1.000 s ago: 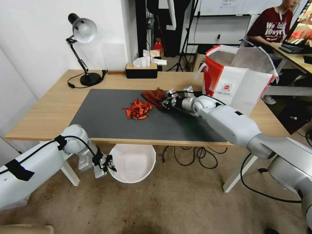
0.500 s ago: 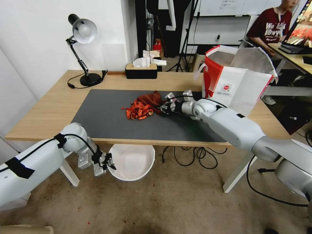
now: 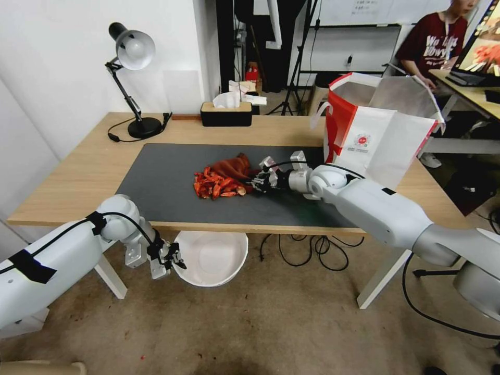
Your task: Sweep shrimp from table into container with towel, then put container into takeout bag.
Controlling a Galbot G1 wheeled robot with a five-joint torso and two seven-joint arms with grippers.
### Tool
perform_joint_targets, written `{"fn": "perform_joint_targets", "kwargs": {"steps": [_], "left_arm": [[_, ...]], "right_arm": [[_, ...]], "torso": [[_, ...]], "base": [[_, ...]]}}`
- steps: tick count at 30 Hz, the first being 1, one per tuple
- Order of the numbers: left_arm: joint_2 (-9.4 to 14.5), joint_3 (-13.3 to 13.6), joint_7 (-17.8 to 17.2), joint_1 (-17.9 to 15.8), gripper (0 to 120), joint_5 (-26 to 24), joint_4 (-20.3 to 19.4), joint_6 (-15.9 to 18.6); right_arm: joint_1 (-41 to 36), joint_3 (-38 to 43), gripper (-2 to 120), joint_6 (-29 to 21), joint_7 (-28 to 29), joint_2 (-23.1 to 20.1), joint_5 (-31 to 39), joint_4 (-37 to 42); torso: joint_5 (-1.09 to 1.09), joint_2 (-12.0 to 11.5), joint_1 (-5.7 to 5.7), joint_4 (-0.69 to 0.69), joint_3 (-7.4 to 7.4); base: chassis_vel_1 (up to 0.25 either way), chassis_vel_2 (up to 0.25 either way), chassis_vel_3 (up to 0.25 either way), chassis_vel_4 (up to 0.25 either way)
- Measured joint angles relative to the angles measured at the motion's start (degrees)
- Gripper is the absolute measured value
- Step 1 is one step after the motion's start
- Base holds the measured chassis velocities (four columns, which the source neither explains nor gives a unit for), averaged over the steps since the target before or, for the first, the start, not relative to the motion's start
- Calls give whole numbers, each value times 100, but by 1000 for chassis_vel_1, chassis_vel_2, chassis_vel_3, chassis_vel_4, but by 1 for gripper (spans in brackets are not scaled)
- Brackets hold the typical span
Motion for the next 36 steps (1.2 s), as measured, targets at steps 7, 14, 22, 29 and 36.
{"fn": "perform_joint_targets", "kwargs": {"steps": [7, 14, 22, 29, 36], "left_arm": [[-12, 24, -2, -29, 0, -4, 23, 0], [0, 93, -1, -90, 0, -16, 3, 2], [192, 193, 70, -169, 0, -72, -218, 36], [275, 435, 228, -358, 0, -133, -317, 104], [256, 843, 348, -700, 0, -268, -292, 176]], "right_arm": [[-83, -24, 8, -18, 117, -142, 81, 272], [-289, 10, 8, -18, 241, -350, 134, 583], [-591, 139, 8, -16, 369, -585, 166, 966], [-702, 178, 8, -16, 446, -734, 194, 1198], [-773, 191, 8, -52, 552, -842, 244, 1439]], "torso": [[0, 0, 1, 2, 0], [1, 0, 1, 1, -1], [1, 1, 0, 1, -1], [-1, 0, 1, 0, 0], [-1, -1, 1, -2, 1]], "base": [[0, 0, 0, 0], [0, 0, 0, 0], [0, 0, 0, 0], [0, 0, 0, 0], [0, 0, 0, 0]]}}
